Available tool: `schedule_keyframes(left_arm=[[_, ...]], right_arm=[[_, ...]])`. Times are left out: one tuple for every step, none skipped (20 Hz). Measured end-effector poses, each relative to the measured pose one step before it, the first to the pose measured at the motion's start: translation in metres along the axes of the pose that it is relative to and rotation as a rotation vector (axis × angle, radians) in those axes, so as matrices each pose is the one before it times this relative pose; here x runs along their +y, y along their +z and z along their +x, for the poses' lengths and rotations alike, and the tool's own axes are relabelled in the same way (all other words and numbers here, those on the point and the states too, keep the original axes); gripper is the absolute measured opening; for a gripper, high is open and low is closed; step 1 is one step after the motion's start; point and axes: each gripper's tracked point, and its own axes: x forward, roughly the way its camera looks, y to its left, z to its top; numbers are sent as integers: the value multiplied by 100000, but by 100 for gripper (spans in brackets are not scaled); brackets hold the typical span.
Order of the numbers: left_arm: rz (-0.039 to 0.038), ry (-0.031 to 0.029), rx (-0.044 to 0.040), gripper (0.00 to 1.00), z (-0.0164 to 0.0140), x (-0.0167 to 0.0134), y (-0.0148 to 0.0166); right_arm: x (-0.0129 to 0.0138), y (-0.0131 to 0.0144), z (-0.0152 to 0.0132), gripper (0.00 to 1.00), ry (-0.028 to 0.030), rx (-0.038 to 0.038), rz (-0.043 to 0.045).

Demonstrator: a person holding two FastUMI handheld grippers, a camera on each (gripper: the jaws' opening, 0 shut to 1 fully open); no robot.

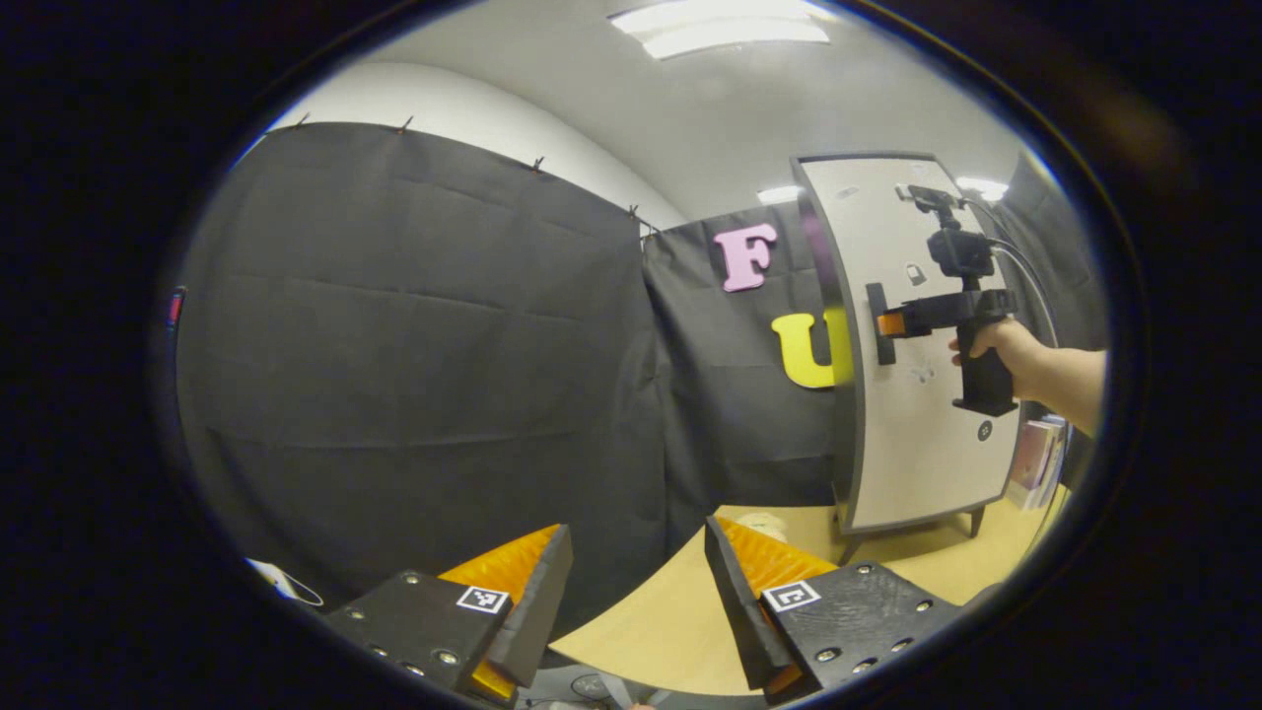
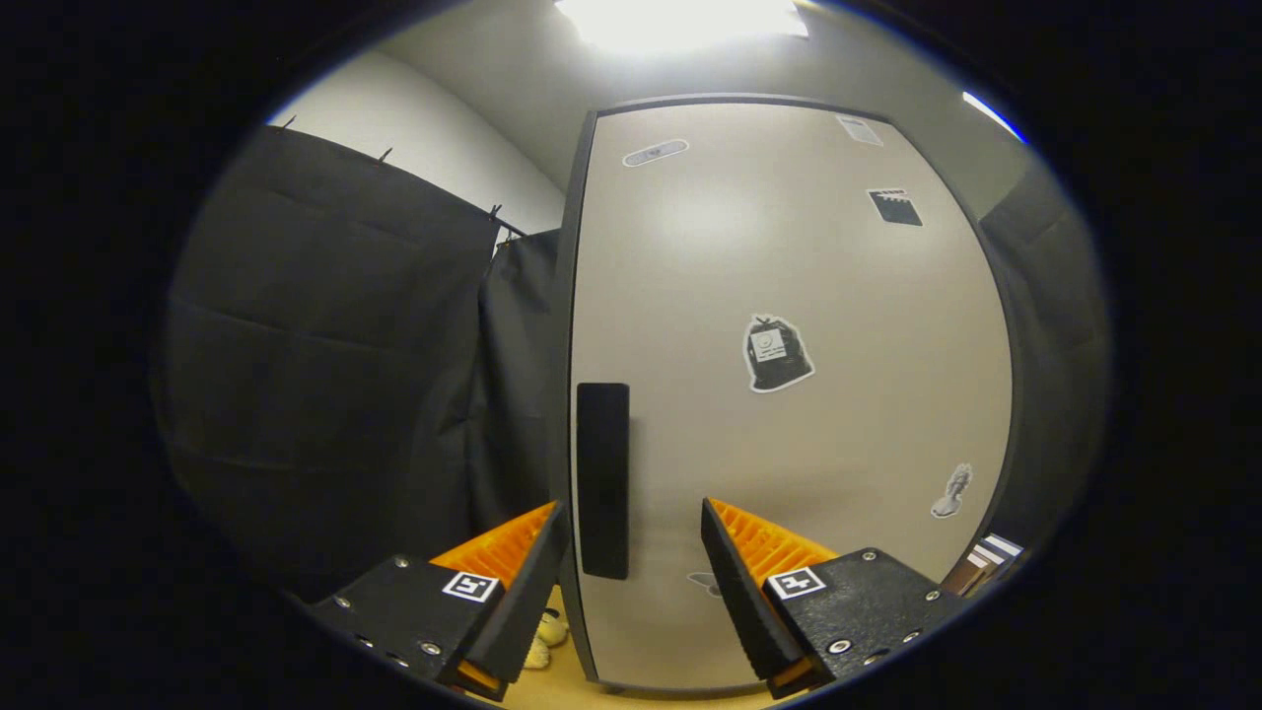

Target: Open the cabinet door with the right hand, grasp the bottle in the cabinet with the left hand and place it on the coaster, then close the cabinet door with the right hand.

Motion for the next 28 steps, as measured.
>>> schedule_keyframes(left_arm=[[-480, 769, 463, 74, -43, 495, -209], [-275, 642, 429, 74, 160, 318, -271], [-181, 567, 424, 74, 86, 399, -162], [-232, 254, 411, 75, 68, 233, -193], [-320, 39, 300, 74, 175, 116, -104], [-422, 53, 70, 81, 97, -288, -13], [-492, -162, -66, 77, 60, -18, 25], [-284, -250, -71, 77, 70, 33, -60], [127, -142, -175, 77, 37, 21, 34], [355, -196, -185, 81, 55, -1, -43], [423, -433, -369, 81, 16, -35, 61], [270, -619, -213, 81, 78, -82, 2], [-133, -753, -176, 81, 9, -70, 48], [-487, -599, -161, 78, 69, -50, -40], [-803, -659, -57, 78, 49, -82, 38], [-785, -724, -7, 82, 91, -77, -116], [-481, -1021, -76, 81, 47, -114, -17], [-10, -1203, -129, 81, 81, -81, -1], [244, -1298, -305, 81, 92, -116, 83], [163, -1560, -466, 82, 53, -50, 123], [-125, -1658, -472, 81, 76, -142, 136], [-284, -1952, -585, 78, 78, -140, 36], [-334, -2039, -422, 78, 80, -216, 90], [-367, -2259, -335, 76, -179, -173, 279], [-447, -2187, -382, 74, -99, -304, 245], [-242, -2137, -404, 74, -131, -277, 275], [11, -1643, -554, 74, -176, -213, 445], [237, -1152, -491, 76, -19, -93, 177]], right_arm=[[198, 304, 519, 81, -720, -357, 150], [148, 331, 562, 75, -769, -540, -444], [39, 139, 566, 72, -1332, 289, -781], [315, -58, 473, 64, 219, 1390, 164], [212, -191, 335, 59, -717, 1572, -260], [-21, -182, 230, 52, -1107, 1693, -581], [175, -481, 170, 49, -655, 2236, -45], [197, -479, 257, 46, -150, 2066, 578], [-29, -677, 93, 46, -1278, 2582, -192], [71, 260, -84, 41, 52, -1187, 1497], [-77, -315, -19, 35, 163, 1611, 1417], [-20, 205, -39, 28, 695, -137, 943], [72, -163, -84, 25, 746, 1480, 588], [19, 114, -166, 18, 769, 509, -741], [-29, -4, -82, 17, 809, 240, -823], [-20, 14, -152, 16, 1149, 321, -319], [72, -39, -116, 16, 1483, 74, 742], [7, -8, -425, 15, 1523, 258, 845], [-42, -14, -236, 16, 1356, 380, 562], [-93, 50, -196, 16, 1159, -70, 250], [-180, -150, -228, 16, 557, -306, 1344], [-43, 80, -77, 16, 455, -945, 222], [-110, -19, -126, 16, 915, -575, -752], [-103, -61, -160, 14, 1302, 164, -1362], [-35, -34, -246, 13, 1432, 57, -572], [-18, -62, -161, 12, 1348, 745, 1327], [-65, -88, -154, 12, 1181, 664, 1423], [-90, 14, 12, 12, 1108, 596, -215]])
